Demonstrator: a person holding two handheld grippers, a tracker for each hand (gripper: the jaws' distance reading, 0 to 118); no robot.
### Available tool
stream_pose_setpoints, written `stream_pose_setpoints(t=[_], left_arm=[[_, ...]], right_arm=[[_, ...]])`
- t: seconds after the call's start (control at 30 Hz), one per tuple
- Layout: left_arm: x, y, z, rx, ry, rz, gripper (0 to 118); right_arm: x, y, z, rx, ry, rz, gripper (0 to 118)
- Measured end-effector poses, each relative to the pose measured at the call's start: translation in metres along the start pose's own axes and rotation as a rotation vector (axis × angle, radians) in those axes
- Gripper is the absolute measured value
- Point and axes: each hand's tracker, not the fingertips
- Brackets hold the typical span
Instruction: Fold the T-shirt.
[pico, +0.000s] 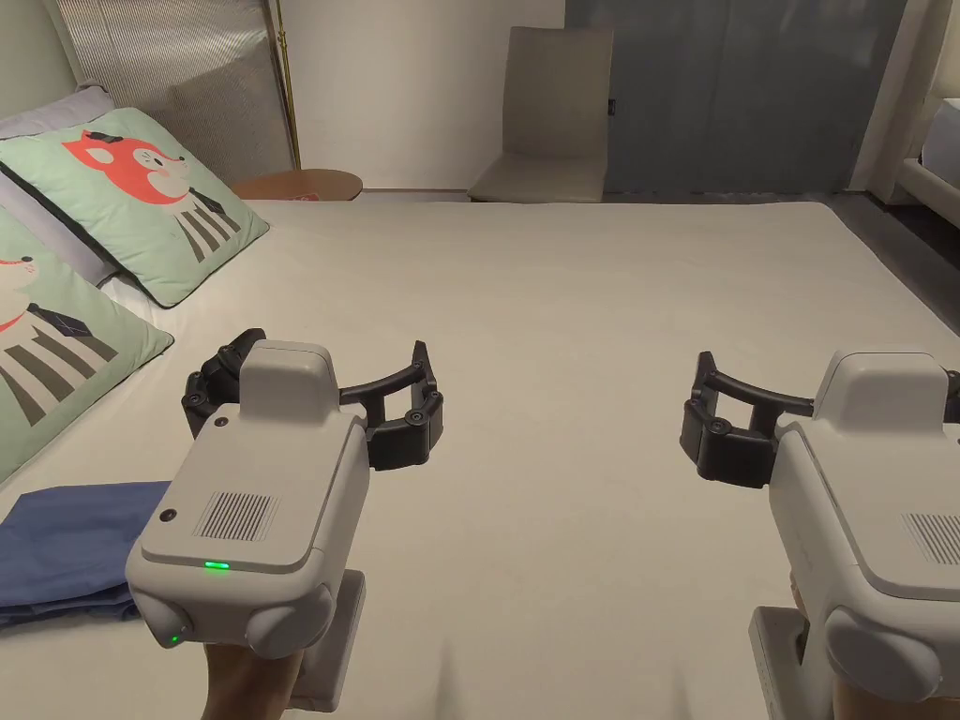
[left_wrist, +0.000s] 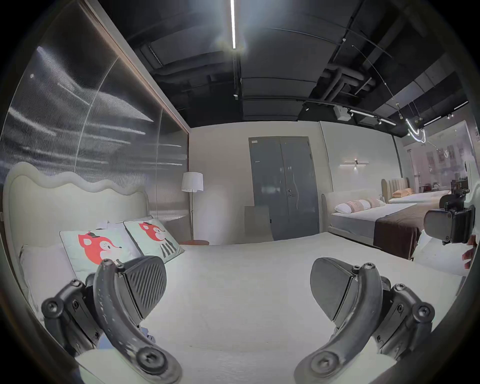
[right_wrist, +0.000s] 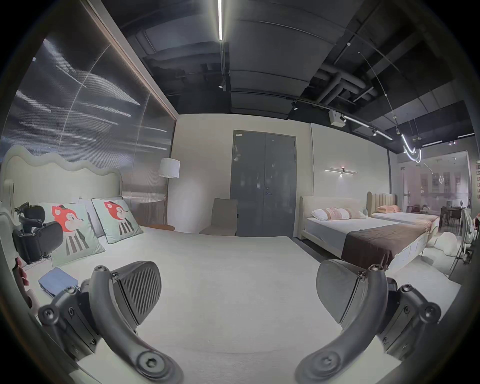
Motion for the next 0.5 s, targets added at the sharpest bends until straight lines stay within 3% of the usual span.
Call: stream_pose_setpoints(t=[0.5], left_arm=[[-0.0066,-0.0017,0.0006,-0.003,0.008,0.004,111]], right_arm=[[-0.0010,-0.0017,0.0009,0.007,0.008,0.001,117]])
